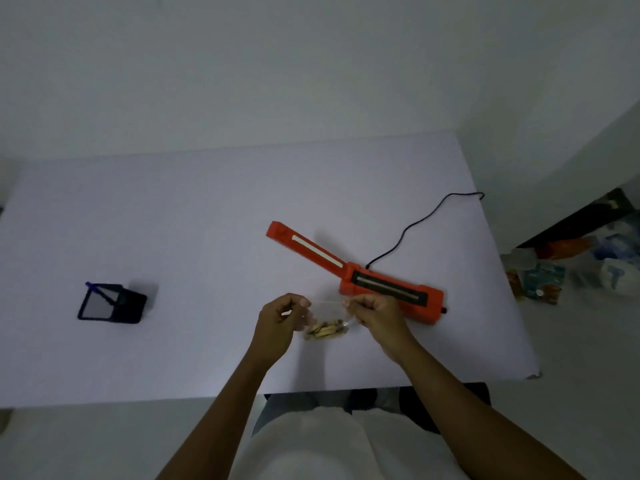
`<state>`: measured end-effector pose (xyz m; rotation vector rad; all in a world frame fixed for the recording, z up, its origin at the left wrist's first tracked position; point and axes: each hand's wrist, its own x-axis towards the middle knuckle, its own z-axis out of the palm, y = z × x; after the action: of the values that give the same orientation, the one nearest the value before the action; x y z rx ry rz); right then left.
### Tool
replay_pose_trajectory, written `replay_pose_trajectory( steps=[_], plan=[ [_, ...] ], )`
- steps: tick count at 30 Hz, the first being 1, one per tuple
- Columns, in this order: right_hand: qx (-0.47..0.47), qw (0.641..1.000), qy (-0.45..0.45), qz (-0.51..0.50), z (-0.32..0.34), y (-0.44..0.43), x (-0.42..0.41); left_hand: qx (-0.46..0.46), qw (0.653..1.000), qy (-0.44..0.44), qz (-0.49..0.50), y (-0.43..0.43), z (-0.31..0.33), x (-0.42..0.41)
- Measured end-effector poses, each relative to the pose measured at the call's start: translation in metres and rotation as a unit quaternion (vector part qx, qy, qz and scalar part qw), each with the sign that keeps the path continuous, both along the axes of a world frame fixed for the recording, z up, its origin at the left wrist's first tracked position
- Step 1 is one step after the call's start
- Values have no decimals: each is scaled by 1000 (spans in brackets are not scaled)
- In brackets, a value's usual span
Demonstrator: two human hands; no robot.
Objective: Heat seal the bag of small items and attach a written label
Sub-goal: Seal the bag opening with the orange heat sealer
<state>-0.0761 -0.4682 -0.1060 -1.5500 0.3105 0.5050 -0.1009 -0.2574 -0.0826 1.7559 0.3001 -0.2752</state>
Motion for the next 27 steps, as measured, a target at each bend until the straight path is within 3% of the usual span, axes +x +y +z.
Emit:
replay_pose_trajectory(
  steps=[6,10,16,22,27],
  plan=[
    [23,999,4,42,7,81,3,-24,997,12,76,76,5,-16],
    [56,995,67,43,7,139,5,-43,993,35,101,131,4,-23],
    [41,987,152,17,-3,210,0,-76,989,84,98,204,-11,-18],
    [14,982,186,-25,-22,252,-4,-67,988,128,59,248,-49,-5],
    [-1,980,188,-60,-40,267,13,-82,982,149,86,256,-67,14]
  ],
)
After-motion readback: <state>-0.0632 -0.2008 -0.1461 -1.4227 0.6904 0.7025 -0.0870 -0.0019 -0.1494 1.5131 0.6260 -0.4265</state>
